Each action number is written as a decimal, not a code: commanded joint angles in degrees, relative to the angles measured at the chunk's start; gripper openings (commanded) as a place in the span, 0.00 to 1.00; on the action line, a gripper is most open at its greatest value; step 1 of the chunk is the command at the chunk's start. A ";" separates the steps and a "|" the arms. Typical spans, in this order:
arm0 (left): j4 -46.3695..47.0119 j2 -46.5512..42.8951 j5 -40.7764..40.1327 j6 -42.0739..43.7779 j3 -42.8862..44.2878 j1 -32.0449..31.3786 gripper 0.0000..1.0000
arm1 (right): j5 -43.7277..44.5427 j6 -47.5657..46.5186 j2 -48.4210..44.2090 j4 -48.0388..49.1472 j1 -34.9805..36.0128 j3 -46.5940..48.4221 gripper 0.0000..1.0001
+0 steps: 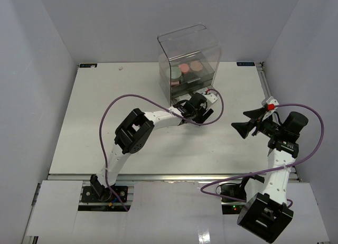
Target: Organize the makeup
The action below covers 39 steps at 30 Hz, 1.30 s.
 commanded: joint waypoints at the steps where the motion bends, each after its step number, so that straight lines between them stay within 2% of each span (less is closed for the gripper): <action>1: 0.02 1.67 -8.54 -0.49 5.11 3.04 0.84 | -1.40 0.10 0.03 1.78 -0.56 -0.33 0.92; 9: -1.60 4.36 -8.37 -1.33 8.47 6.41 0.92 | -1.34 0.15 0.08 1.78 -0.64 -0.33 0.92; 16: -1.96 4.96 -7.71 -1.14 10.74 7.18 0.94 | -1.26 0.15 0.12 1.74 -0.68 -0.42 0.92; 21: -0.67 1.98 -6.19 -1.84 8.23 7.22 0.95 | -1.34 0.15 0.16 1.78 -0.73 -0.42 0.92; 24: 0.04 -0.98 -2.45 -3.10 6.16 7.04 0.95 | -1.34 0.15 0.17 1.78 -0.73 -0.42 0.92; 28: 2.89 -11.08 5.67 -5.74 -0.70 6.27 0.95 | -1.34 0.06 0.08 1.62 -0.81 -0.50 0.92; 30: 4.49 -16.49 10.98 -7.80 -6.89 6.17 0.95 | -1.67 -0.13 0.22 1.69 -0.82 -0.61 0.92; 35: 7.31 -36.03 15.51 -11.94 -21.27 6.77 0.98 | -2.97 -0.03 0.87 1.78 -0.95 -0.90 0.91; 39: 7.36 -53.39 18.70 -15.02 -32.90 10.38 0.98 | -2.29 4.03 1.63 3.58 -1.08 -0.98 0.90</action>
